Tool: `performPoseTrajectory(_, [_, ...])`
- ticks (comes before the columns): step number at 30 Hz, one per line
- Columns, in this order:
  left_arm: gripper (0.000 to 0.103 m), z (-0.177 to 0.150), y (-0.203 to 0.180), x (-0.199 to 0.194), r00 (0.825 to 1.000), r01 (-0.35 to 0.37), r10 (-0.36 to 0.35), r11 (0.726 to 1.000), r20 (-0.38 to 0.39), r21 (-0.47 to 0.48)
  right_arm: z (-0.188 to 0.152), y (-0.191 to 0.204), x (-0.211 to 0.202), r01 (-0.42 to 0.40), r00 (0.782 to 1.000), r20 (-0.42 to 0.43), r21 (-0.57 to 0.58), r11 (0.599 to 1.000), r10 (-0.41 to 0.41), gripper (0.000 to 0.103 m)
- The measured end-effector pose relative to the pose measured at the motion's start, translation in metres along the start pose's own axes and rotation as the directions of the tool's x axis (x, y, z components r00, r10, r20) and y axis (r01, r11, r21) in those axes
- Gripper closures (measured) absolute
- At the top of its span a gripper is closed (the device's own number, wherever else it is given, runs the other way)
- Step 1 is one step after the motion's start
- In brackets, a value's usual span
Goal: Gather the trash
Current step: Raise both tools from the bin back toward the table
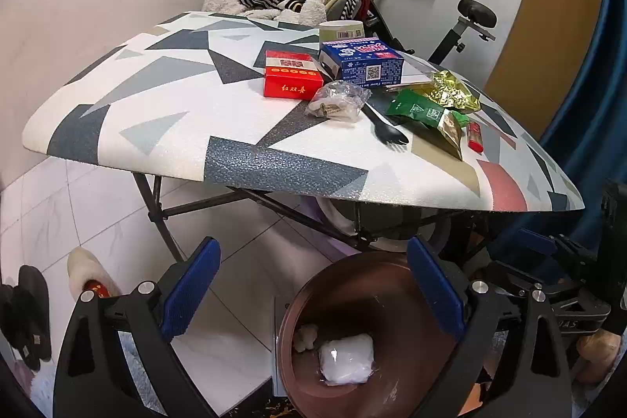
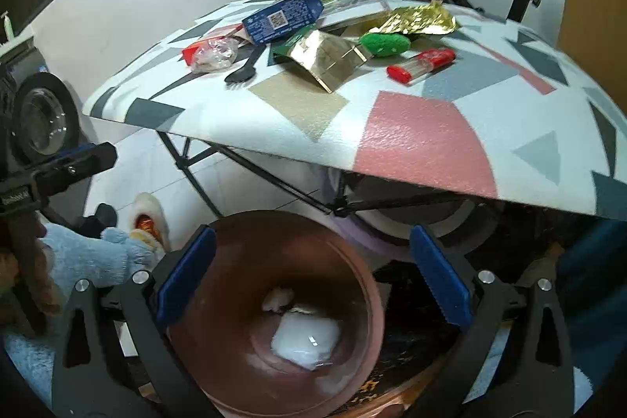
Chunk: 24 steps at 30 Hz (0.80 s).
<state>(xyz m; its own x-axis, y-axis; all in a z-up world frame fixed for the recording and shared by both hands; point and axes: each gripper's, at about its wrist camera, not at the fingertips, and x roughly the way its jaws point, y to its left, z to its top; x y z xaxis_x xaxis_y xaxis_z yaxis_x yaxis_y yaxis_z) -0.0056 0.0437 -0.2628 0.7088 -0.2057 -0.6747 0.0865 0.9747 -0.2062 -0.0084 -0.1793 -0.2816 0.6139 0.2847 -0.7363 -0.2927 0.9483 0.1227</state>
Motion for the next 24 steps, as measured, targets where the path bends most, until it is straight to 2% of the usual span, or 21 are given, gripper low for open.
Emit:
performPoseTrajectory(2, [0.009,0.000,0.000,0.000,1.000,0.002,-0.002,1.000,0.000,0.001,-0.001,0.000,0.000,0.040,0.999,-0.013,-0.012,0.999,-0.040,0.006])
performPoseTrajectory(7, [0.009,0.000,-0.001,0.001,1.000,0.003,-0.003,1.000,-0.003,0.006,-0.003,0.000,0.001,0.049,0.998,-0.038,-0.009,0.999,-0.050,0.006])
performPoseTrajectory(15, [0.009,-0.001,-0.003,0.002,1.000,-0.002,0.002,1.000,-0.007,0.015,-0.003,-0.002,0.001,0.034,0.998,-0.047,-0.003,0.999,-0.035,0.006])
performPoseTrajectory(20, [0.009,0.000,-0.001,0.002,1.000,-0.008,0.008,1.000,-0.004,0.009,-0.001,-0.002,-0.003,0.012,1.000,-0.023,-0.011,1.000,-0.012,0.007])
performPoseTrajectory(22, [0.009,0.001,0.000,0.002,1.000,-0.011,0.011,1.000,-0.003,0.005,0.004,-0.003,-0.005,0.005,1.000,-0.011,-0.015,1.000,-0.005,0.009])
performPoseTrajectory(24, [0.009,0.003,0.002,0.001,1.000,-0.014,0.014,1.000,-0.003,-0.003,0.013,-0.005,-0.008,0.023,1.000,0.002,-0.034,0.999,-0.023,0.020])
